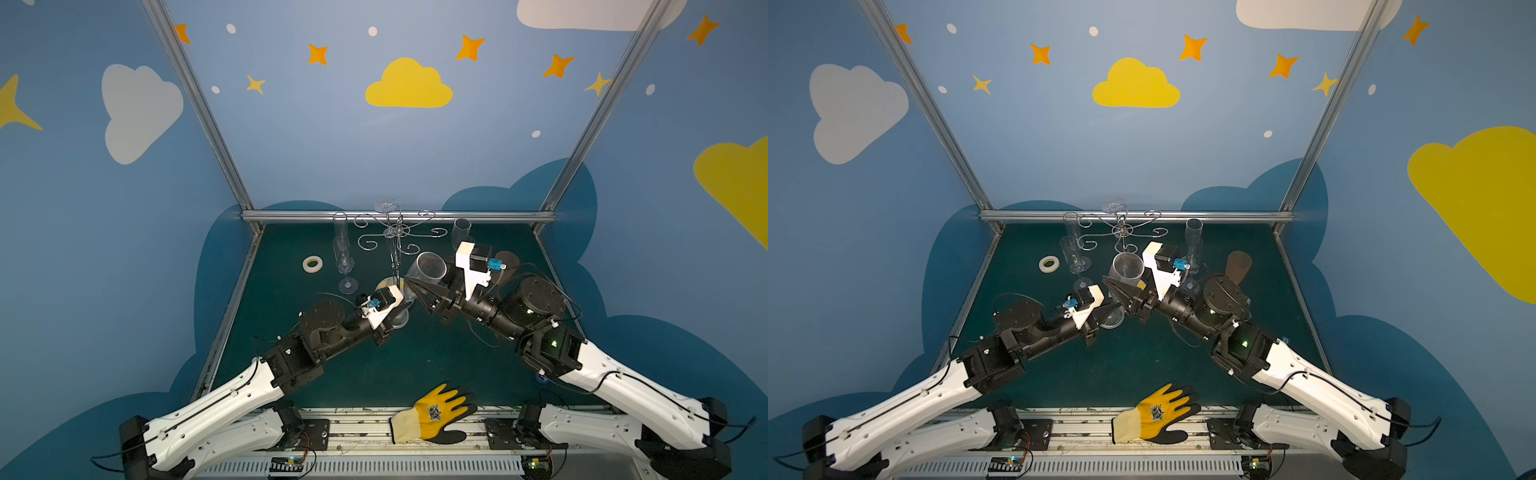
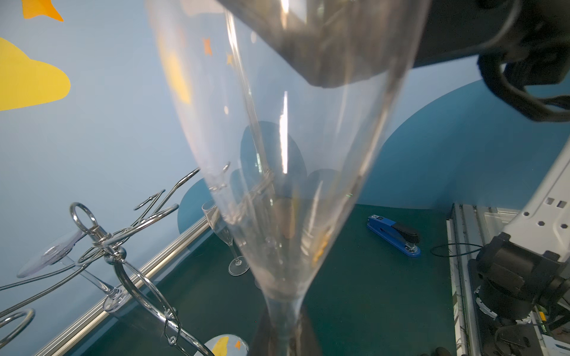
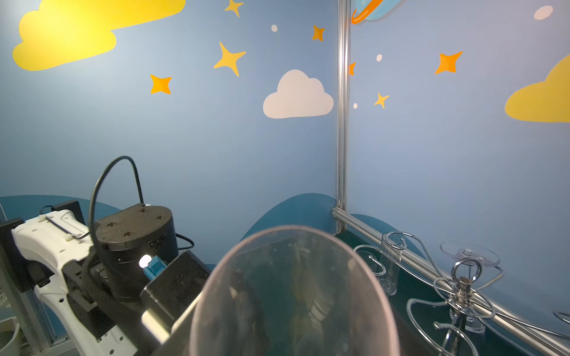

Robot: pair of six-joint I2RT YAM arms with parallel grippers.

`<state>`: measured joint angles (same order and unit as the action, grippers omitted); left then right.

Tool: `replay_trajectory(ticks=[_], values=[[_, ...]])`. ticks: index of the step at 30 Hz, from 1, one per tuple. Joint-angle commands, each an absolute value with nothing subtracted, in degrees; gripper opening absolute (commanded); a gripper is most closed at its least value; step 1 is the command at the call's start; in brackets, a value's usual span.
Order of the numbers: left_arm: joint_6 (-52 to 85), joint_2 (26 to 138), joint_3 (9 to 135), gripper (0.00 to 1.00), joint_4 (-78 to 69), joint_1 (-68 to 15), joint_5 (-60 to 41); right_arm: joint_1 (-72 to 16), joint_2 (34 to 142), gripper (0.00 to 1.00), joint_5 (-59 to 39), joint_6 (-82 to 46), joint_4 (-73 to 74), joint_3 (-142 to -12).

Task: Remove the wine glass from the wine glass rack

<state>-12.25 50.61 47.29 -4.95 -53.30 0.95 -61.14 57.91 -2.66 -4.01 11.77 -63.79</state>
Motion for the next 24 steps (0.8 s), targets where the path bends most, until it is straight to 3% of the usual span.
replay_trajectory(ticks=[1, 4, 7, 9, 24], values=[[-12.1, 50.0, 47.3, 0.12, -7.1, -53.6, 1.3, -61.0, 57.6, 0.51, -3.5, -3.2, 15.6, -61.9], [-11.7, 49.5, 46.9, 0.24, -7.1, -53.6, 1.8, -61.0, 57.0, 0.48, -3.3, -2.4, 16.9, -60.6], [-11.0, 48.6, 46.3, 0.47, -7.0, -53.6, 2.2, -61.0, 56.4, 0.47, -3.0, -1.5, 16.6, -59.9], [-10.4, 47.6, 45.6, 0.54, -7.1, -53.7, 2.3, -61.0, 55.8, 0.47, -2.3, -0.8, 15.9, -59.1], [-4.1, 36.2, 40.3, 0.68, -2.9, -53.7, 8.7, -58.4, 44.5, 0.47, 11.1, 7.2, 10.9, -45.4]])
